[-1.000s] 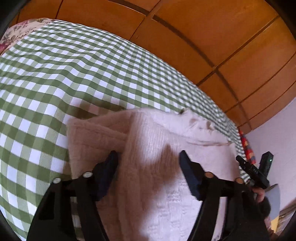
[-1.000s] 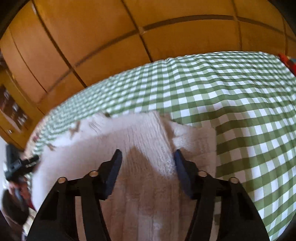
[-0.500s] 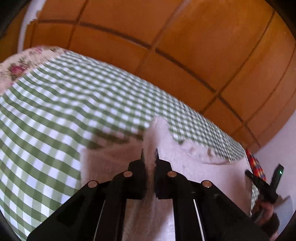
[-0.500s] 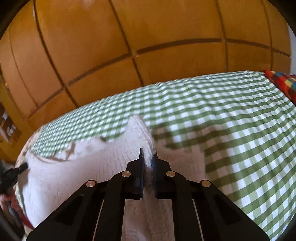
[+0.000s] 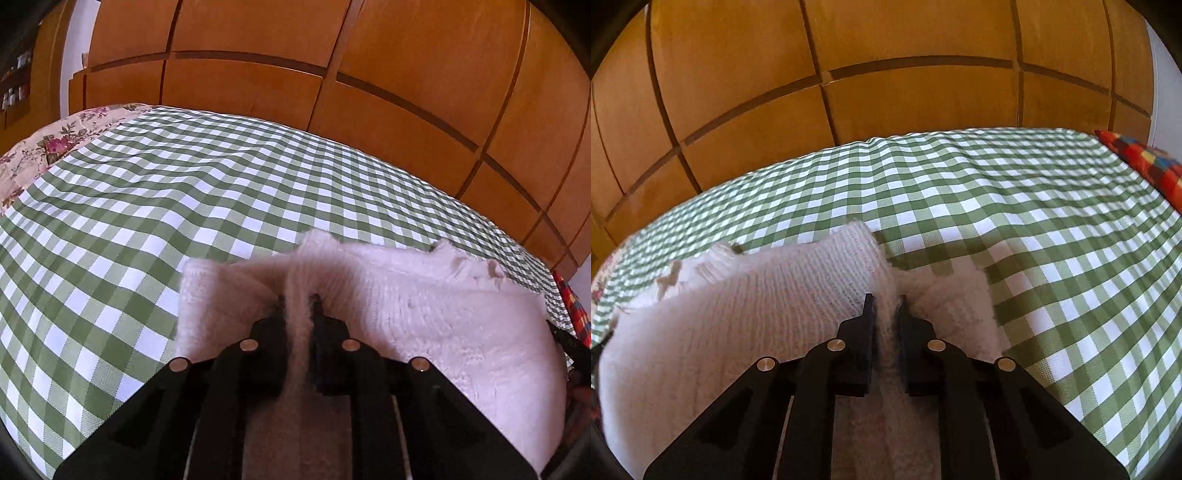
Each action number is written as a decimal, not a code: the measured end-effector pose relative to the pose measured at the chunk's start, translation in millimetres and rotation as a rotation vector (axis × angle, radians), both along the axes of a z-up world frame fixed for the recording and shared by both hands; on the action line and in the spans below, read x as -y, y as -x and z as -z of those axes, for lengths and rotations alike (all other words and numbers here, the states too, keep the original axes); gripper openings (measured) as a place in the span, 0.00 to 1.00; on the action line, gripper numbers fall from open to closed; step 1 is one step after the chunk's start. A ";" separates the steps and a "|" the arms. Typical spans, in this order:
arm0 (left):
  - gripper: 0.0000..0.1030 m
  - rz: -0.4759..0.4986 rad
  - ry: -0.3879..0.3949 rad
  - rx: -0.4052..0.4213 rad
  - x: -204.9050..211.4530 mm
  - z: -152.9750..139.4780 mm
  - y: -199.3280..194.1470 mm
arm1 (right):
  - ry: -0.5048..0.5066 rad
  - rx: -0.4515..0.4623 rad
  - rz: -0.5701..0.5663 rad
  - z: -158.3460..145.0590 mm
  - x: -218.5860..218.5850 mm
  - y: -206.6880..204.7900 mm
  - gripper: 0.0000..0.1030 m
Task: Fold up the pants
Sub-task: 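Release the sweater and open both grippers above it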
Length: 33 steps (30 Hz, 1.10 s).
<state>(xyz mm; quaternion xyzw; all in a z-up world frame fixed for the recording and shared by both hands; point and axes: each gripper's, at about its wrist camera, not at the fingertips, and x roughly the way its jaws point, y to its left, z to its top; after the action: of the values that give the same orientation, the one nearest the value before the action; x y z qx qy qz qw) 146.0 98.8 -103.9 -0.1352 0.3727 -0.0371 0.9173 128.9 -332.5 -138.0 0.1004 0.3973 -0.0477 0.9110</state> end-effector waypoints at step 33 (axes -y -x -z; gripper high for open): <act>0.80 0.276 -0.135 0.065 106.9 -22.5 46.4 | -0.068 0.164 0.025 -20.6 9.7 35.8 0.60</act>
<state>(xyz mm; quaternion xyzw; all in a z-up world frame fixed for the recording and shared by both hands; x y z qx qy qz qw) 99.6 -8.1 -81.4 -0.0195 0.3593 -0.1420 0.9222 93.1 -342.2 -117.5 0.1398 0.3213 -0.0372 0.9358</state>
